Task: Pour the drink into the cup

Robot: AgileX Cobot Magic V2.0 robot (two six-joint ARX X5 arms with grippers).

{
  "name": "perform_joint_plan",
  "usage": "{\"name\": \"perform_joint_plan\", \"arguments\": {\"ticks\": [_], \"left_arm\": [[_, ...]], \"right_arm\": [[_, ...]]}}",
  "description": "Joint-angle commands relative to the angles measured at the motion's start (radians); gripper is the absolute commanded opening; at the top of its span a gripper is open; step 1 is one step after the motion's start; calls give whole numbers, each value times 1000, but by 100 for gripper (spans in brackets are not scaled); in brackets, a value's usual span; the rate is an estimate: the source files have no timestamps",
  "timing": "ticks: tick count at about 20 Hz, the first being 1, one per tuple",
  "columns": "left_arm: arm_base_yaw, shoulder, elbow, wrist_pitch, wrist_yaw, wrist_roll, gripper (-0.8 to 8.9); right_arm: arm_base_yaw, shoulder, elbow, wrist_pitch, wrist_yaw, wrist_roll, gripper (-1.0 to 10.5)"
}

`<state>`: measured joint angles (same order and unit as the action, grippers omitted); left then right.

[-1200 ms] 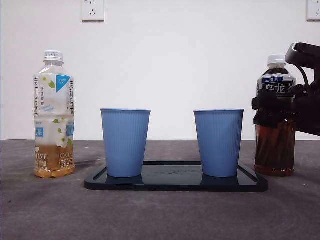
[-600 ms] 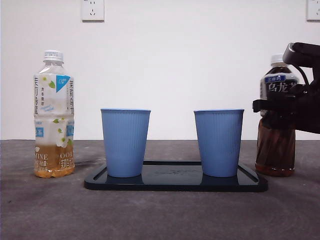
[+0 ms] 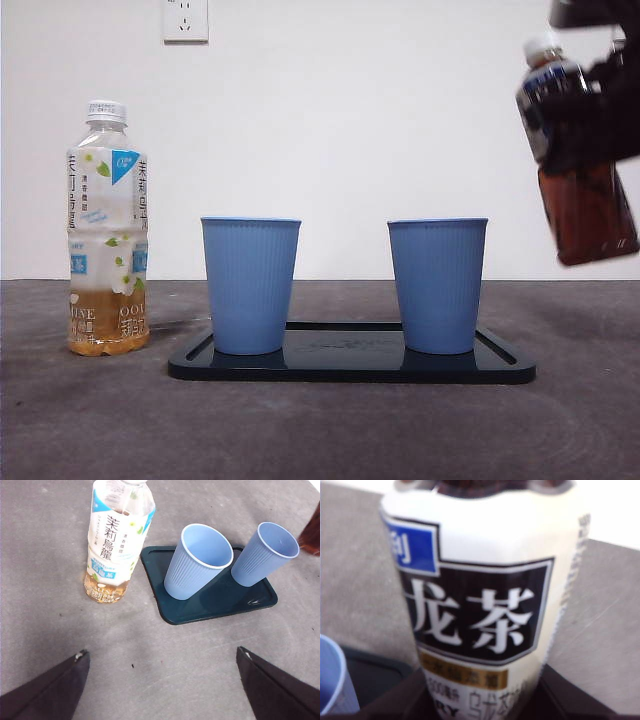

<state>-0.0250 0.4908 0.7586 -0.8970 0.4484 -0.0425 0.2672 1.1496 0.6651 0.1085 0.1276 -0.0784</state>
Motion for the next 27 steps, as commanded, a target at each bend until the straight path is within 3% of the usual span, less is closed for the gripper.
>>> {"name": "perform_joint_plan", "arguments": {"ticks": [1, 5, 9, 19, 27], "left_arm": [[-8, 4, 20, 10, 0, 9, 469], [-37, 4, 20, 38, 0, 9, 469], [-71, 4, 20, 62, -7, 11, 470], [-152, 4, 20, 60, -7, 16, 469], [-185, 4, 20, 60, -7, 16, 469]], "right_arm": [[3, -8, 146, -216, 11, -141, 119], [26, -7, 303, -508, 118, -314, 119], [82, -7, 369, -660, 247, -458, 118], [270, 55, 372, -753, 568, -732, 106], [342, 137, 372, -755, 691, -861, 105]]}}
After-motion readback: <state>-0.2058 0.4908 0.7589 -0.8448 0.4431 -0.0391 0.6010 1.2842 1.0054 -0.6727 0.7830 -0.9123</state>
